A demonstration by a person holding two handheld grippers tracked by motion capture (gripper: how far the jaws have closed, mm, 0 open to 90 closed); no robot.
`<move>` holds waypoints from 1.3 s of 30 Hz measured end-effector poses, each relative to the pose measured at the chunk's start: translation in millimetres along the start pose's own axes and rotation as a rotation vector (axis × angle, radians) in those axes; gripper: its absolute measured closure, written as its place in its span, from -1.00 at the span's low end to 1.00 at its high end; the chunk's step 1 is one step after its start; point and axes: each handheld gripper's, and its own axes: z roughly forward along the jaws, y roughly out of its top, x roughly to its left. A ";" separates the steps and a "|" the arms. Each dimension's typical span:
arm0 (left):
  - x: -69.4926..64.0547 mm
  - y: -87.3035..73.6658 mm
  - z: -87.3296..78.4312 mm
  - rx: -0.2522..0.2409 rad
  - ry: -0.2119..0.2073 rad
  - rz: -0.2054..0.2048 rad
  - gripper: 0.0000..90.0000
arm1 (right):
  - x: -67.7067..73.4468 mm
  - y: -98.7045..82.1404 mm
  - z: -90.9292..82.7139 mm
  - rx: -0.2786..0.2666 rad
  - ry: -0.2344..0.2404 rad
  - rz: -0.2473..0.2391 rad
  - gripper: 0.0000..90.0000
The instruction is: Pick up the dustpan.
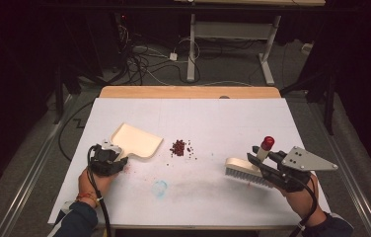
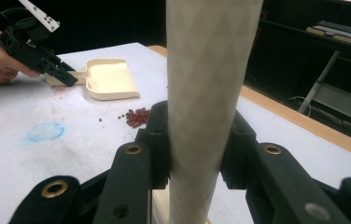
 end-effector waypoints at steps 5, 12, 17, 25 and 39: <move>1.7 2.2 -3.2 0.003 -0.003 0.022 0.41 | -2.8 -1.1 1.6 0.005 -0.008 0.007 0.55; 3.0 4.8 -18.1 -0.017 -0.014 0.045 0.41 | -5.7 -1.2 4.0 0.009 -0.016 0.012 0.55; 4.0 5.6 -27.8 -0.043 -0.011 0.066 0.41 | -7.7 -3.0 3.7 0.011 -0.023 0.015 0.55; 3.2 1.3 -51.1 -0.088 -0.028 0.093 0.42 | -7.1 -1.6 2.1 0.008 -0.039 0.015 0.55; -27.5 -20.8 -74.1 -0.035 -0.137 0.190 0.42 | -11.6 -2.2 4.8 0.001 -0.041 0.036 0.55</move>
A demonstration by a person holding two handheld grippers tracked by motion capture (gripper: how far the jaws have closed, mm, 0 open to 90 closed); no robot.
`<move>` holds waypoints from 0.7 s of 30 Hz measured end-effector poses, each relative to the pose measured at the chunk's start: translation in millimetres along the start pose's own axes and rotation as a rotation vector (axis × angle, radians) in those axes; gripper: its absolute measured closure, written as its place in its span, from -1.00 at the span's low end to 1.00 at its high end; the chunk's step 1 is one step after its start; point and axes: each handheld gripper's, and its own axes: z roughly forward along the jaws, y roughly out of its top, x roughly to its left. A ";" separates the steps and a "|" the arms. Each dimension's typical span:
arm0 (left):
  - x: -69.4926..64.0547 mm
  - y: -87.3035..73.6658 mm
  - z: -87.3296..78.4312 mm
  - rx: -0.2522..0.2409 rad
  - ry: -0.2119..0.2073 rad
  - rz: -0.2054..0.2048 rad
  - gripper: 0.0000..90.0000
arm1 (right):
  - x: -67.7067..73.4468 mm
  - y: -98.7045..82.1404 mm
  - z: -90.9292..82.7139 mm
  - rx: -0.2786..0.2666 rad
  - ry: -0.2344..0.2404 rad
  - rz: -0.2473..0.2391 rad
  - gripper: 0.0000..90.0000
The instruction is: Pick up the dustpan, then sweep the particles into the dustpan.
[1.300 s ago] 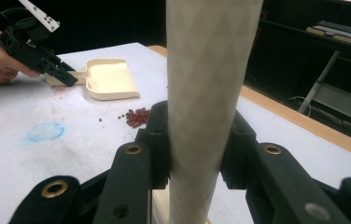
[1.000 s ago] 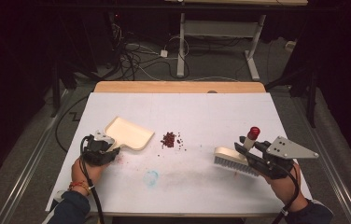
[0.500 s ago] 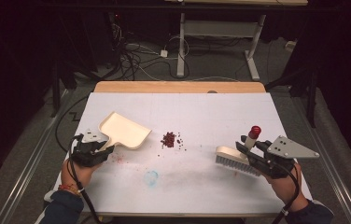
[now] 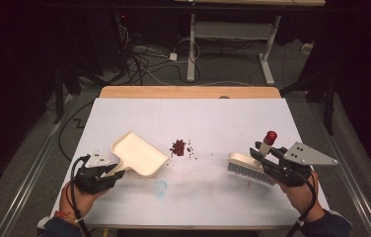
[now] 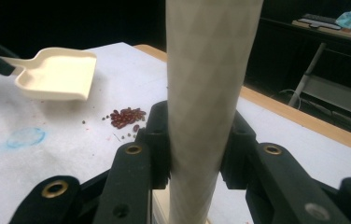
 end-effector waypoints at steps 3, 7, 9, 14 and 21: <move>-12.0 -4.8 -1.4 0.031 -0.025 0.038 0.41 | -1.0 1.7 1.2 -0.010 0.000 -0.003 0.55; -18.7 -10.8 2.6 0.065 -0.066 0.049 0.41 | -0.8 3.5 4.9 -0.005 -0.004 -0.009 0.55; -18.7 -12.5 7.3 0.084 -0.061 0.048 0.41 | -1.7 6.2 12.1 -0.006 -0.001 -0.006 0.55; -19.0 -16.2 8.7 0.097 -0.059 0.049 0.41 | -5.4 10.5 27.4 -0.012 -0.005 0.011 0.55; -20.9 -11.6 14.6 0.118 -0.050 0.088 0.41 | -6.0 23.1 75.6 -0.008 -0.001 0.035 0.55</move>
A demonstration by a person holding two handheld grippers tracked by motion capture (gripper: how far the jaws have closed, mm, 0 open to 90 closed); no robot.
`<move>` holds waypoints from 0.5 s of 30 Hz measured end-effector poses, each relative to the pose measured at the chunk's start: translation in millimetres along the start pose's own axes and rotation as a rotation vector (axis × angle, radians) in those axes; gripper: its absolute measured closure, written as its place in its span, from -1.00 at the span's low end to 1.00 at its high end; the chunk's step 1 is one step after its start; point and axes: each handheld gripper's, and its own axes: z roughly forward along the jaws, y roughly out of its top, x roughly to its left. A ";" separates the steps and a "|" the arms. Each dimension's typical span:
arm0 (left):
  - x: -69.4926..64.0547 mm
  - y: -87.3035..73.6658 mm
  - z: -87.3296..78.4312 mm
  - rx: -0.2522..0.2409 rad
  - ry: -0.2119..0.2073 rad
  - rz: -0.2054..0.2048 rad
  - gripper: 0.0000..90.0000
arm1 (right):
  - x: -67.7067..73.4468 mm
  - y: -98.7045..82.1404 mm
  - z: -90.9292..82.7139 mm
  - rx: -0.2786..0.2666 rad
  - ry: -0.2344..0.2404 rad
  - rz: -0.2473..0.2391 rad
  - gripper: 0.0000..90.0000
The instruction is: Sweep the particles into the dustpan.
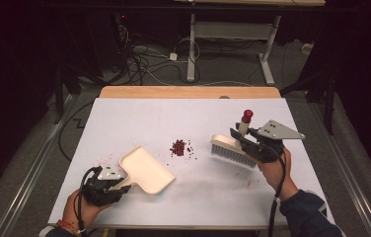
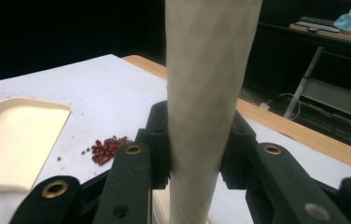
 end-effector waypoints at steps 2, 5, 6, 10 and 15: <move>1.2 -0.4 0.5 -0.003 -0.009 -0.005 0.41 | 0.1 1.0 4.7 0.001 0.008 0.005 0.55; 2.1 -0.7 1.9 -0.007 -0.012 -0.007 0.41 | 1.2 12.0 29.3 0.008 0.000 0.021 0.55; 2.8 0.1 3.1 -0.002 -0.012 -0.003 0.41 | 2.1 15.7 36.0 0.005 -0.011 0.025 0.55; 3.5 2.4 4.1 0.004 -0.015 0.004 0.41 | 4.5 25.4 56.9 0.001 -0.031 0.017 0.55; 6.9 5.2 9.6 0.010 -0.026 0.006 0.41 | 8.0 32.0 90.1 0.003 -0.092 0.000 0.55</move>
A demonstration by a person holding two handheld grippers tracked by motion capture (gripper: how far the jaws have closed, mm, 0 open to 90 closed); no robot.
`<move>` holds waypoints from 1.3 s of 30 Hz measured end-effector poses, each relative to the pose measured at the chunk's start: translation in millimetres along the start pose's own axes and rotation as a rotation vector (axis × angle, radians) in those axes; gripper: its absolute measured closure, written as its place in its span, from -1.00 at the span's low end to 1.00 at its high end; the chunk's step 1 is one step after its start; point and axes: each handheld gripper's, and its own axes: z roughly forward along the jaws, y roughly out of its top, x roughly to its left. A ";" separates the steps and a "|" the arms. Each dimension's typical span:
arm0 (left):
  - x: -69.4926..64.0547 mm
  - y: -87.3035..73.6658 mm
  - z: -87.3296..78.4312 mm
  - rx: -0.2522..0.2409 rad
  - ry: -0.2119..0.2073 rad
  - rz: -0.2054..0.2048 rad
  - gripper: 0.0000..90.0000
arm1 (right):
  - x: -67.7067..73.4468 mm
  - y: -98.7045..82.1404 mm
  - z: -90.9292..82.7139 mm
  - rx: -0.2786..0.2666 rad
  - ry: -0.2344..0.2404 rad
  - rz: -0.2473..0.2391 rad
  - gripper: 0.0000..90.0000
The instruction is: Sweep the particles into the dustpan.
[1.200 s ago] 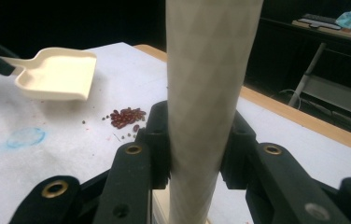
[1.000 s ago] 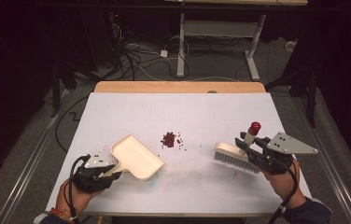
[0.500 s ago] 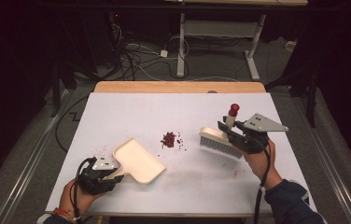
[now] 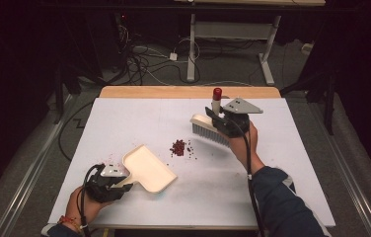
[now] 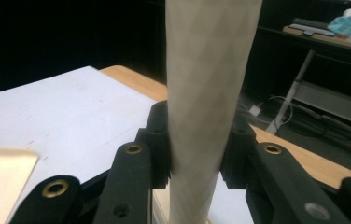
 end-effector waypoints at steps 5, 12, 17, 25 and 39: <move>0.3 1.5 1.6 -0.004 0.000 0.001 0.41 | 11.8 -7.0 32.6 0.016 -0.060 0.008 0.55; -0.8 7.0 7.5 0.004 -0.004 0.005 0.41 | 34.7 -10.5 41.3 0.031 -0.003 -0.007 0.55; -5.4 15.1 10.2 0.010 0.007 0.014 0.41 | 56.3 -15.2 35.9 0.022 0.040 -0.007 0.52; -7.0 23.9 17.8 0.012 -0.006 0.004 0.41 | 78.5 -16.5 26.9 -0.001 0.098 0.010 0.52; -18.3 51.8 36.2 0.050 0.008 0.019 0.41 | 107.3 -18.5 7.5 -0.001 0.142 0.037 0.51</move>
